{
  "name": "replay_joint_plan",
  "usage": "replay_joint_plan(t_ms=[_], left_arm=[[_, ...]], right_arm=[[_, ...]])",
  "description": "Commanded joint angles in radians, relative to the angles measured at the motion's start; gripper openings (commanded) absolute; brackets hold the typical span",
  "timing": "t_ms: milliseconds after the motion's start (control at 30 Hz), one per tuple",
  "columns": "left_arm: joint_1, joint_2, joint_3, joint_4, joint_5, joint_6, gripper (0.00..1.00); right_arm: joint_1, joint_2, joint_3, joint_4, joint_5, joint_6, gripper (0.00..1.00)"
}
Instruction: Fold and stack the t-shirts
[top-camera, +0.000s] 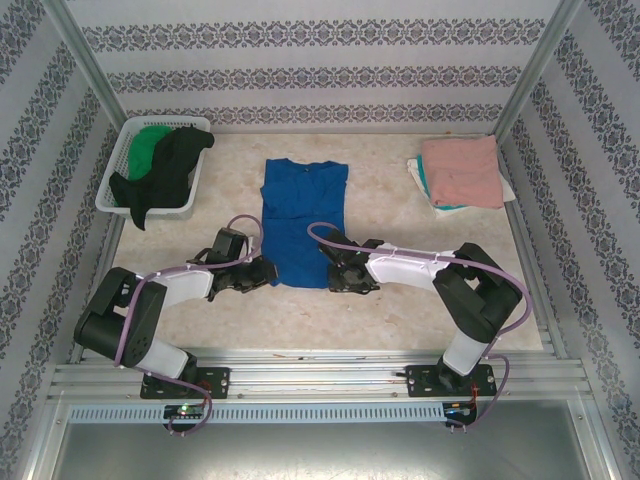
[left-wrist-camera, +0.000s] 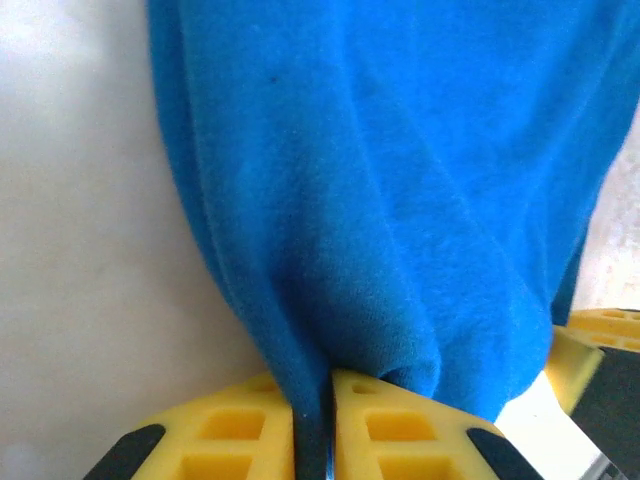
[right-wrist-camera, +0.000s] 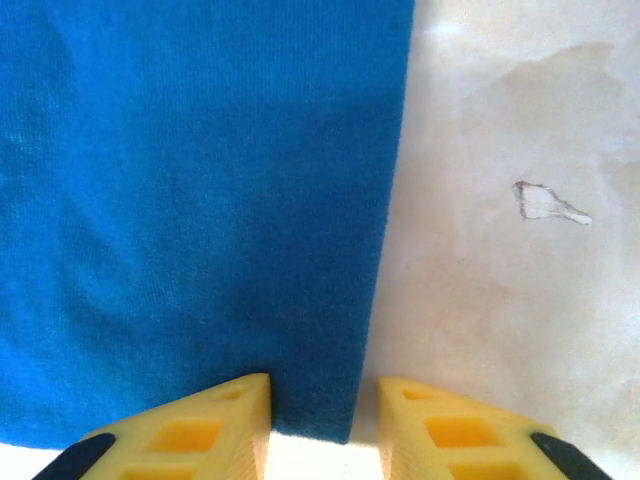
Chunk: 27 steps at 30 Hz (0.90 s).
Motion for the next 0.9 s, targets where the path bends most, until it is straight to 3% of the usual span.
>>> replay_joint_plan(t_ms=[0, 533, 867], left_arm=[[-0.008, -0.014, 0.009, 0.022, 0.037, 0.001, 0.15], [-0.009, -0.174, 0.009, -0.184, -0.019, 0.054, 0.13], [-0.01, -0.389, 0.004, -0.344, -0.05, 0.064, 0.03]], right_arm=[[0.031, 0.042, 0.026, 0.145, -0.026, 0.011, 0.31], [0.011, -0.138, -0.07, 0.116, 0.02, 0.011, 0.0], [0.008, -0.347, -0.164, 0.032, 0.034, 0.001, 0.0]])
